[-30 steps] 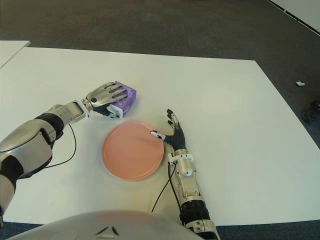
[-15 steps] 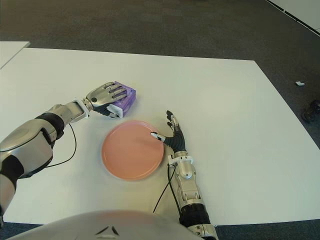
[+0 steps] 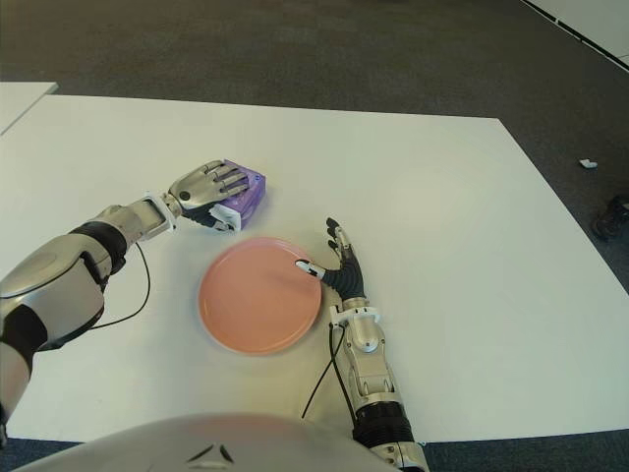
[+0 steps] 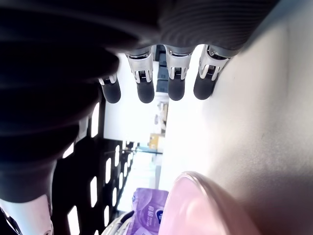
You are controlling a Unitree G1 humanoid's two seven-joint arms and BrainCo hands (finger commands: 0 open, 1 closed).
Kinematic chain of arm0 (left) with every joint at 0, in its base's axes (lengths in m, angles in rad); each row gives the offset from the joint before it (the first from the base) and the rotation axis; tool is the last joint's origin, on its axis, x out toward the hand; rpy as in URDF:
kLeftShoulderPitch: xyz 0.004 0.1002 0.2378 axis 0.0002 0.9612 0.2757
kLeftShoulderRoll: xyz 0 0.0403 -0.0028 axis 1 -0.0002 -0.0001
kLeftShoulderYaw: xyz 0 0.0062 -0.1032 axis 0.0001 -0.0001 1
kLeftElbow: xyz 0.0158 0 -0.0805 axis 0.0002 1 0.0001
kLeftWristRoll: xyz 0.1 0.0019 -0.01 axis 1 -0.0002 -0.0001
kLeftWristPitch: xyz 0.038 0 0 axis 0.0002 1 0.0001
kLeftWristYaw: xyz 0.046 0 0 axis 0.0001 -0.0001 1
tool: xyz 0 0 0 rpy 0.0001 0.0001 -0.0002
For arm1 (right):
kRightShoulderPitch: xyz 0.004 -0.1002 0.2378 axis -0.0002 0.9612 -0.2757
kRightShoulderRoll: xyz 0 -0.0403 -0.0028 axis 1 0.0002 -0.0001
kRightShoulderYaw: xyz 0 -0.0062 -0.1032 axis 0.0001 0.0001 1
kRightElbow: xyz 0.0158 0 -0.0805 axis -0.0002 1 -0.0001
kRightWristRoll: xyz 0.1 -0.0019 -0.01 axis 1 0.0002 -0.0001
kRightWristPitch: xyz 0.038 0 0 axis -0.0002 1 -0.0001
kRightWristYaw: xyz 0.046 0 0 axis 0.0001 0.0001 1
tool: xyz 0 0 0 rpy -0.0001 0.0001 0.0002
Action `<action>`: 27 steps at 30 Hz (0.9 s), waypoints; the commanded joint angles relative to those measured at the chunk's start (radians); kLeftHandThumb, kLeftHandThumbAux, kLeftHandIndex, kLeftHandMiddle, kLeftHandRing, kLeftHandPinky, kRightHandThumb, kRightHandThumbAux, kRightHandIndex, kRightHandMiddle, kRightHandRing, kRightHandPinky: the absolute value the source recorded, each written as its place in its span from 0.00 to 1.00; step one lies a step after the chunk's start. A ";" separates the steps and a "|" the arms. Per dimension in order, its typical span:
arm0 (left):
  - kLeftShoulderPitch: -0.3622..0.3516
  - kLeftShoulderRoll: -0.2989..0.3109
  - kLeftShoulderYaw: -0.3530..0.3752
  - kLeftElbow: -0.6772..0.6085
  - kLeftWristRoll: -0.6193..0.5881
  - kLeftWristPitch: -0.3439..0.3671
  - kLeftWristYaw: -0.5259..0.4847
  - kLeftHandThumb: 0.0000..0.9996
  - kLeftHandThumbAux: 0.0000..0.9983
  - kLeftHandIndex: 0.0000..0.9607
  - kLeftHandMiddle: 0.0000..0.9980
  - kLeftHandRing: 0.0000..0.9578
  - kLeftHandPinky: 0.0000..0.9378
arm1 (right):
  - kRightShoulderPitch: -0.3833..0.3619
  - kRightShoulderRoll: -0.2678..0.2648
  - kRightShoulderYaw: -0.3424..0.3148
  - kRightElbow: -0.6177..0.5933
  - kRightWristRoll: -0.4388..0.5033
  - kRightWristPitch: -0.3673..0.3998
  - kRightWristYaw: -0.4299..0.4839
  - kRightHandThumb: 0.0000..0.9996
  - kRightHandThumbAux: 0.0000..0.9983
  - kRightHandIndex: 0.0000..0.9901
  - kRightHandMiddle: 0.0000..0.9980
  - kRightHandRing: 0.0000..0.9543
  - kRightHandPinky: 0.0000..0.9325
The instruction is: Put the tissue paper into the plate.
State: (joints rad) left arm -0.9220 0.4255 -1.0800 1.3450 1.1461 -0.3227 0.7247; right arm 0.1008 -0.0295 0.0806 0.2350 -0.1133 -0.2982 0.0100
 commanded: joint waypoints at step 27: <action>0.146 -0.085 0.132 0.032 -0.123 0.019 0.192 0.85 0.67 0.42 0.55 0.82 0.86 | 0.040 -0.008 -0.008 0.054 0.011 0.063 0.001 0.00 0.70 0.00 0.00 0.00 0.00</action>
State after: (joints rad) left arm -0.8347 0.3598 -0.9441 1.3528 1.0132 -0.2665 0.9338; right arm 0.1004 -0.0358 0.0772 0.2347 -0.1124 -0.2984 0.0044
